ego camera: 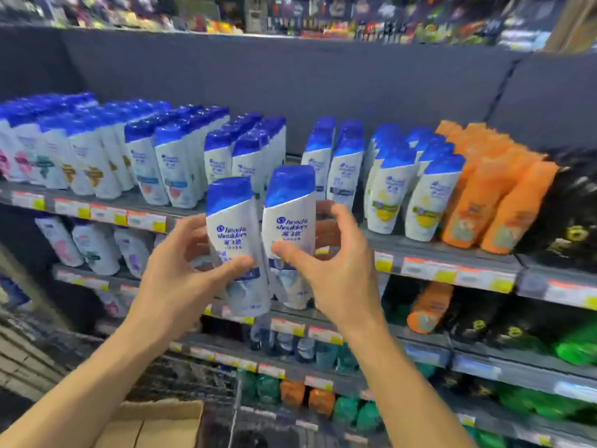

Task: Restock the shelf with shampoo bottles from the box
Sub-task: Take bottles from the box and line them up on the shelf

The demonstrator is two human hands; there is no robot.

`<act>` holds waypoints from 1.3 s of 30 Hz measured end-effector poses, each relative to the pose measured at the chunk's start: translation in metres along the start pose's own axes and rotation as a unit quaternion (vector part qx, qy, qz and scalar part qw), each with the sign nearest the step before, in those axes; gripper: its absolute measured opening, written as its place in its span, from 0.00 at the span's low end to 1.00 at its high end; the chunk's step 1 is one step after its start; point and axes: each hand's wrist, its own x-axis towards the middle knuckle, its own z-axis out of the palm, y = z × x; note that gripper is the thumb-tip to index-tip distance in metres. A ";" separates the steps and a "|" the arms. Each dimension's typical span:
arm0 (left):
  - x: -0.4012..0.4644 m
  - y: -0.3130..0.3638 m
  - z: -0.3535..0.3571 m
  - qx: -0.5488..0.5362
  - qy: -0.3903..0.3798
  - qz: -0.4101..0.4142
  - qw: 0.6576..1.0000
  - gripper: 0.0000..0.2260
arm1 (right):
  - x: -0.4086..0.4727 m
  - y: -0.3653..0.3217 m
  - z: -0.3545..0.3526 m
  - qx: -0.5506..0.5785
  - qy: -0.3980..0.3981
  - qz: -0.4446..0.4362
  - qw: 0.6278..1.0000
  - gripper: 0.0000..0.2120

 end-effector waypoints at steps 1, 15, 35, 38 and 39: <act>0.006 0.011 0.008 -0.004 -0.008 0.011 1.000 0.25 | 0.004 -0.003 -0.012 -0.003 0.008 -0.003 1.000 0.22; 0.093 0.034 0.075 0.020 -0.025 0.072 0.997 0.24 | 0.089 0.048 -0.036 -0.011 0.122 0.029 0.992 0.25; 0.181 0.019 0.089 -0.101 -0.122 0.077 0.984 0.27 | 0.127 0.135 -0.001 -0.066 0.235 0.080 0.966 0.20; 0.182 0.017 0.092 -0.098 -0.143 0.077 0.982 0.27 | 0.118 0.146 -0.003 -0.125 0.220 0.082 0.964 0.22; 0.182 0.016 0.094 -0.096 -0.146 0.078 0.982 0.28 | 0.114 0.147 -0.005 -0.149 0.205 0.081 0.964 0.23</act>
